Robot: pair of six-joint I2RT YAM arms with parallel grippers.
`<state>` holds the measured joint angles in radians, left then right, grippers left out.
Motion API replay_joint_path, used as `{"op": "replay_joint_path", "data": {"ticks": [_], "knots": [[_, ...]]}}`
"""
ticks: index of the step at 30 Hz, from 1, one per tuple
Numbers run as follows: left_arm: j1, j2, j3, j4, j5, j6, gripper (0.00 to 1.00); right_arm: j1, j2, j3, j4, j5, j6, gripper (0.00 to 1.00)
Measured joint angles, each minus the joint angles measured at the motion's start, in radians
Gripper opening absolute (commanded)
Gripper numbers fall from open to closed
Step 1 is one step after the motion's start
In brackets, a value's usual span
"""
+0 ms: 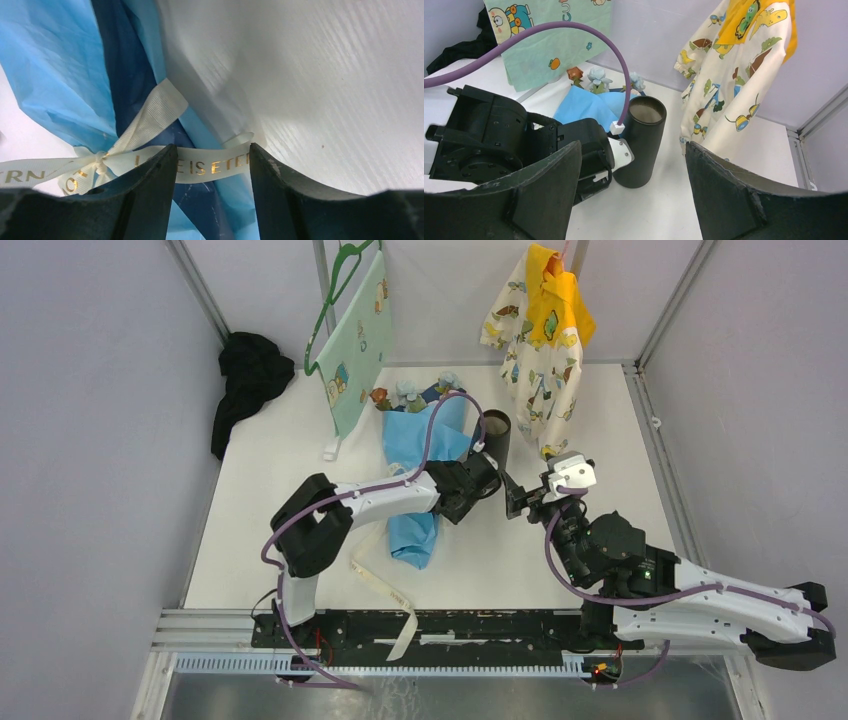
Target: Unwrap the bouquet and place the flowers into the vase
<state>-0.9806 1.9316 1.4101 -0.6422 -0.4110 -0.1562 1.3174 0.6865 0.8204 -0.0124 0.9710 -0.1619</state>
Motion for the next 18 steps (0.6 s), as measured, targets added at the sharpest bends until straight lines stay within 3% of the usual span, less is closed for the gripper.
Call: {"op": "replay_joint_path", "data": {"ticks": [4,18], "knots": [[-0.02,0.0,-0.011,-0.001,0.0,-0.001,0.57,0.0,0.006,-0.002,0.005,-0.001,0.005,0.81],[-0.025,0.0,-0.075,0.03,-0.09,-0.017,0.18,0.0,-0.011,-0.034,0.027,-0.001,0.027,0.81]]}}
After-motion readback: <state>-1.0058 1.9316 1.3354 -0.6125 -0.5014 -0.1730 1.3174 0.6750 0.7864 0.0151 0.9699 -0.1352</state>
